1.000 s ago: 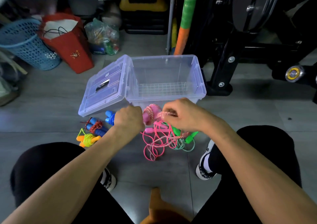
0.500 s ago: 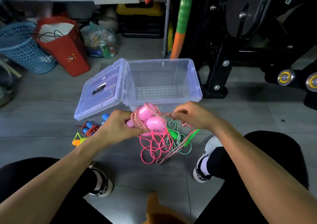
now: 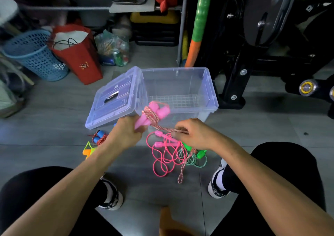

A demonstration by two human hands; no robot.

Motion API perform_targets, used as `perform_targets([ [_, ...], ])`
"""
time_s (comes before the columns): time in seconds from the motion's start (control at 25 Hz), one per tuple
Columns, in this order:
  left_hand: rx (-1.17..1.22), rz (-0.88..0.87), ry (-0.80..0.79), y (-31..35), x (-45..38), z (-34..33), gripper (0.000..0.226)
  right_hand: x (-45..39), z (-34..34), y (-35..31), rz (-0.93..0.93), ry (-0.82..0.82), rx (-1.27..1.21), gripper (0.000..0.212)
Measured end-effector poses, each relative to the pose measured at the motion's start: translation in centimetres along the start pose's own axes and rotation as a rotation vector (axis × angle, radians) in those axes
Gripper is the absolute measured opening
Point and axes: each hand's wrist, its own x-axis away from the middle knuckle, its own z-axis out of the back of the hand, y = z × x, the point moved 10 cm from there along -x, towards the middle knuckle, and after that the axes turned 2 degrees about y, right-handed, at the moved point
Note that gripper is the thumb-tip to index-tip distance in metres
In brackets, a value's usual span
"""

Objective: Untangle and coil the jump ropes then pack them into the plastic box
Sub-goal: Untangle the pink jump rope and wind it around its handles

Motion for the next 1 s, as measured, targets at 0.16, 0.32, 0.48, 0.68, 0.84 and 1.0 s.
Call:
perform_targets([
  [0.16,-0.541,-0.037,-0.147,0.9,0.7,-2.9,0.023,-0.2,2.7,-2.4,0.077,0.091,-0.079,0.017],
  [0.32,-0.381,-0.390,-0.280,3.2,1.8,-3.4,0.024,-1.6,6.1,0.2,0.022,0.205,-0.116,0.019],
  [0.48,0.361,-0.229,-0.457,4.3,2.9,-1.0,0.021,-1.9,6.0,3.0,-0.038,0.205,-0.180,0.027],
  [0.68,0.999,0.007,-0.489,4.0,3.3,-1.0,0.045,-1.1,2.9,3.3,-0.106,0.099,-0.268,0.037],
  [0.84,1.250,0.373,-0.223,0.8,1.8,-1.5,0.029,-0.8,0.5,2.0,-0.093,-0.001,-0.114,0.038],
  [1.0,0.940,0.432,-0.160,0.1,1.7,-2.0,0.023,-0.4,-1.1,1.1,-0.079,-0.135,-0.057,0.032],
])
